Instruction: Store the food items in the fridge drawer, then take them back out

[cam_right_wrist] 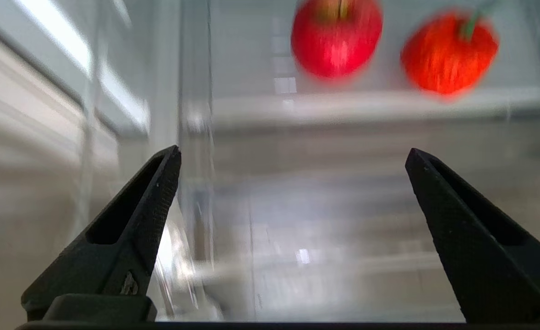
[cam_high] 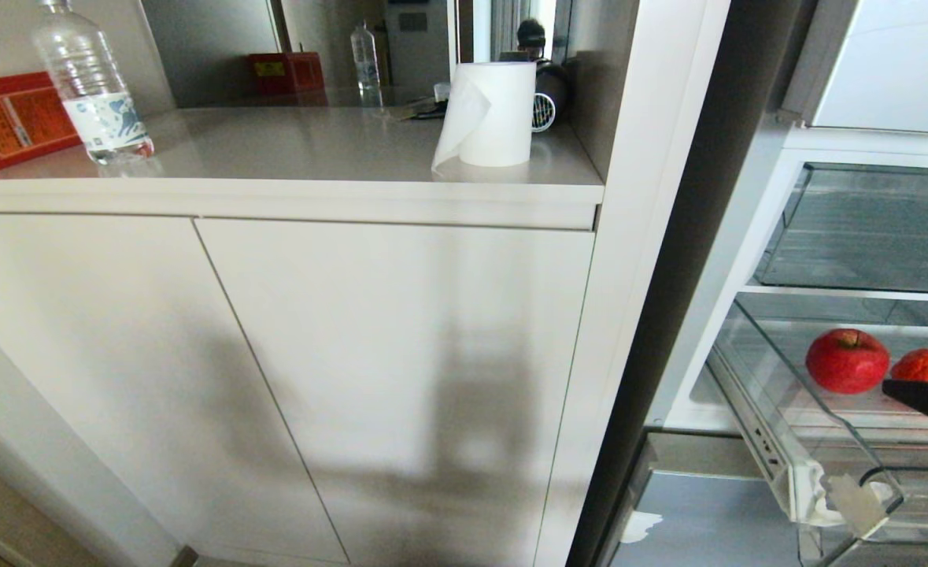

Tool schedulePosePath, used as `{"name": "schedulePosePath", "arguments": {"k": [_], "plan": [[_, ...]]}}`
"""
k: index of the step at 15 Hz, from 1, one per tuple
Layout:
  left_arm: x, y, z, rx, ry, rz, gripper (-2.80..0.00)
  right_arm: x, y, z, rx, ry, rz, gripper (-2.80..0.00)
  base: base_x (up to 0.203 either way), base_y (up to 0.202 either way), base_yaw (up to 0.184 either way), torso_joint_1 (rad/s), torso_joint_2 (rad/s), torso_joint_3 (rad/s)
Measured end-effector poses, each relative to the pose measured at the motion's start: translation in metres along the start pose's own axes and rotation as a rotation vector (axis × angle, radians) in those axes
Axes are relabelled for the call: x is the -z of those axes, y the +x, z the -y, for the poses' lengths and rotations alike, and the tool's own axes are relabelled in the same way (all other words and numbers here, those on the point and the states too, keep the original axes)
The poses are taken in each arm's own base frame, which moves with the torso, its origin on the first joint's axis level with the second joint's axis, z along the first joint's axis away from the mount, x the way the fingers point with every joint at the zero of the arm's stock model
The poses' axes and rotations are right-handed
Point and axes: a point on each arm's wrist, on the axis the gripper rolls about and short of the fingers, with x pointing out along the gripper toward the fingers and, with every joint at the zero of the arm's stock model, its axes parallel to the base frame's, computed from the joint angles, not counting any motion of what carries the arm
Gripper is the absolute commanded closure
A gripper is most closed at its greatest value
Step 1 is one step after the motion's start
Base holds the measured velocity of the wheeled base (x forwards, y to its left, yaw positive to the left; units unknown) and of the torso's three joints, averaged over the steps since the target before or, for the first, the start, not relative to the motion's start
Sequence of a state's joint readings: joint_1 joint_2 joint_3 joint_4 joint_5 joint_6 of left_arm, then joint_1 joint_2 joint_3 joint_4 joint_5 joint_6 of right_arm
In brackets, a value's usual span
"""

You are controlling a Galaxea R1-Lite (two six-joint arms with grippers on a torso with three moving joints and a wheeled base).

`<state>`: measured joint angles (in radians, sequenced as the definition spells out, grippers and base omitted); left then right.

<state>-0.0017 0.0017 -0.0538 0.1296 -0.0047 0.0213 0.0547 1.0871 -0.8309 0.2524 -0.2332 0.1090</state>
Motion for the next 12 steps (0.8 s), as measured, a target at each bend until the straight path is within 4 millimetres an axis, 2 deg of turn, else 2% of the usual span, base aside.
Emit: {"name": "schedulePosePath", "arguments": {"k": [6,12], "plan": [[0.000,0.000,0.000,0.000,0.000,0.000,0.00,-0.009,0.040,-0.002,0.042,0.030,0.035,-2.80,0.000,0.000,0.000,0.000,0.00,0.000],[0.000,0.000,0.000,-0.001,0.000,0.001,0.00,-0.008,0.085,-0.003,0.081,0.034,-0.027,-2.80,0.000,0.000,0.000,0.000,0.00,0.000]]}}
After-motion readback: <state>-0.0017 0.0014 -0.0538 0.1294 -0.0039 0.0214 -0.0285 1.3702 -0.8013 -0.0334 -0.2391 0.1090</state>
